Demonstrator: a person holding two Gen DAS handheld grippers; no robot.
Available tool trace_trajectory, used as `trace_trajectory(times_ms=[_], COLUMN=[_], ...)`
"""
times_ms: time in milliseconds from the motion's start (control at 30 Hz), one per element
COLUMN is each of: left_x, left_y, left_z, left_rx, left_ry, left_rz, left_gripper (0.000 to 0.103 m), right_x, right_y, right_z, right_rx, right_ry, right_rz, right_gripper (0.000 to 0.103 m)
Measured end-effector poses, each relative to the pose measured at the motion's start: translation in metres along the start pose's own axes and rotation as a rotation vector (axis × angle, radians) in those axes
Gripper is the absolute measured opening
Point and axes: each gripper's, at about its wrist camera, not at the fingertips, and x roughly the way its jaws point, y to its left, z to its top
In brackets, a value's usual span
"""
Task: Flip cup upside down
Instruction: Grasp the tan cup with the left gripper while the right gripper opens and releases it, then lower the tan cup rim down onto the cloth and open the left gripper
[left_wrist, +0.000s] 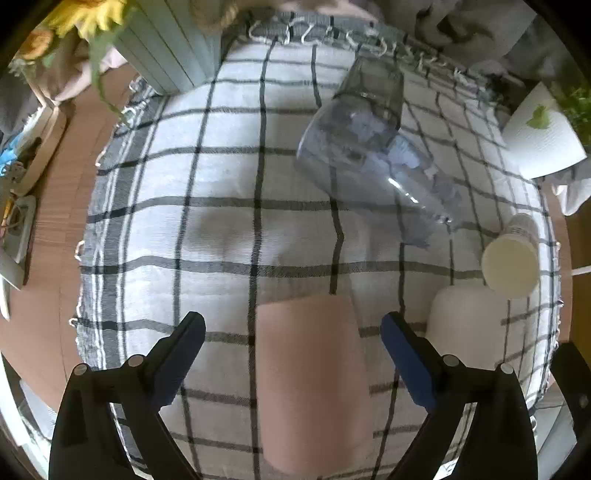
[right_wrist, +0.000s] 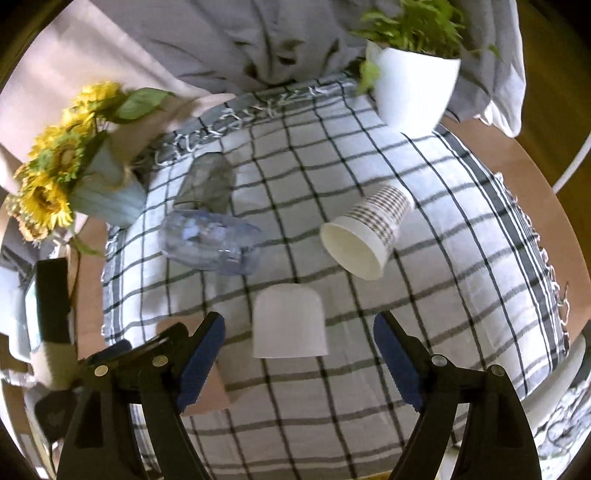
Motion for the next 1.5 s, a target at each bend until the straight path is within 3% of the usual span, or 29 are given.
trace_trajectory(times_ms=[133, 200, 367, 567, 833, 1033, 1267, 1500], left_x=[0.014, 0.019, 0.021, -0.005, -0.056, -0.055, -0.068, -0.067], left_y=[-0.003, -0.002, 0.001, 0.008, 0.015, -0.007, -0.018, -0.017], left_z=[0.006, 0.008, 0.006, -0.004, -0.033, -0.047, -0.077, -0.09], left_rx=[0.004, -0.005, -0.027, -0.048, 0.011, 0.045, 0.091, 0.072], left_ry=[0.039, 0.054, 0.076, 0.011, -0.176, -0.242, -0.283, -0.271], left_rz=[0.021, 0.038, -0.008, -0.028, -0.06, -0.049, -0.02, -0.044], left_gripper=[0.092, 0.079, 0.062, 0.061, 0.061, 0.061, 0.06, 0.06], right_x=[-0.002, -0.005, -0.009, -0.013, -0.022, -0.025, -0.028, -0.027], right_y=[-0.004, -0.005, -0.002, 0.0, 0.001, 0.003, -0.002, -0.01], right_z=[0.0, 0.001, 0.002, 0.004, 0.004, -0.003, -0.015, -0.026], right_rx=[-0.003, -0.009, -0.016, -0.045, -0.066, -0.114, -0.157, -0.16], right_ry=[-0.012, -0.017, -0.029, -0.037, -0.051, -0.053, -0.043, -0.022], right_rz=[-0.012, 0.004, 0.006, 0.021, 0.049, 0.044, 0.04, 0.038], right_gripper=[0.083, 0.083, 0.083, 0.083, 0.083, 0.083, 0.083, 0.083])
